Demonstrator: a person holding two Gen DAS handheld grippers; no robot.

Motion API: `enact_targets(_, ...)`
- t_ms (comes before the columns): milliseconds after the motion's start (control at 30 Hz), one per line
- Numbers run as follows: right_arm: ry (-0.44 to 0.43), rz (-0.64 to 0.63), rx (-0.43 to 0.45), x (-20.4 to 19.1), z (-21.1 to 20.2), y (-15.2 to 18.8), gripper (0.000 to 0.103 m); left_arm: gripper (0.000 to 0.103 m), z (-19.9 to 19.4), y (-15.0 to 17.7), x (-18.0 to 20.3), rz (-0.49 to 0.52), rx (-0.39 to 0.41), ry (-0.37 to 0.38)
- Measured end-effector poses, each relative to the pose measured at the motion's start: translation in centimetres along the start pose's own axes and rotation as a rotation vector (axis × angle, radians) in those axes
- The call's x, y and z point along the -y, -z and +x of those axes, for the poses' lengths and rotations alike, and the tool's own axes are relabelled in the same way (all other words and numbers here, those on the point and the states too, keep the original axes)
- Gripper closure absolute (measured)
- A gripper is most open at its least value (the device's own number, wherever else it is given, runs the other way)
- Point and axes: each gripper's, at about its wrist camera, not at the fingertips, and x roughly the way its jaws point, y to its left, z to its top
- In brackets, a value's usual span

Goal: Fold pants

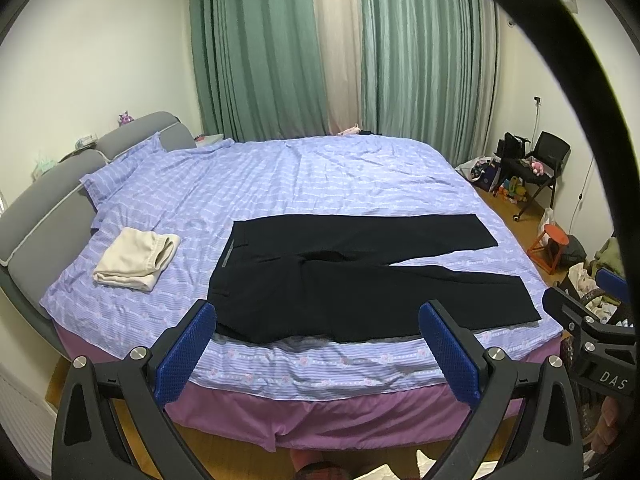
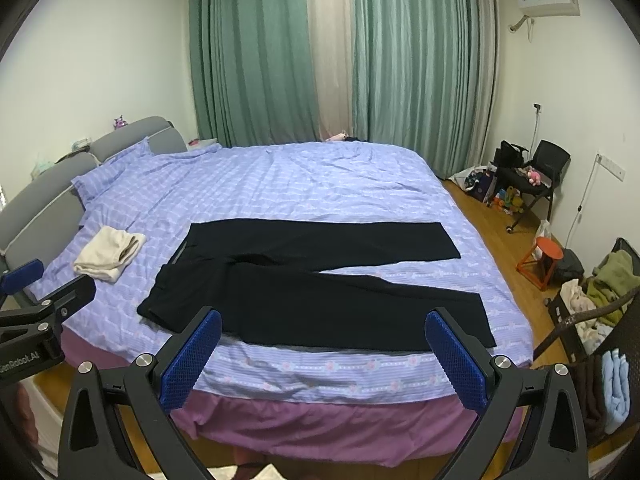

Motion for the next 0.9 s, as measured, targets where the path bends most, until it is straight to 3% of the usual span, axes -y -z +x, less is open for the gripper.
enact_targets(900, -0.008, -0.015, 0.015, -0.58, 0.02, 0.13, 0.0, 0.0, 0.1, -0.09, -0.68, -0.017, 0.011, -0.016)
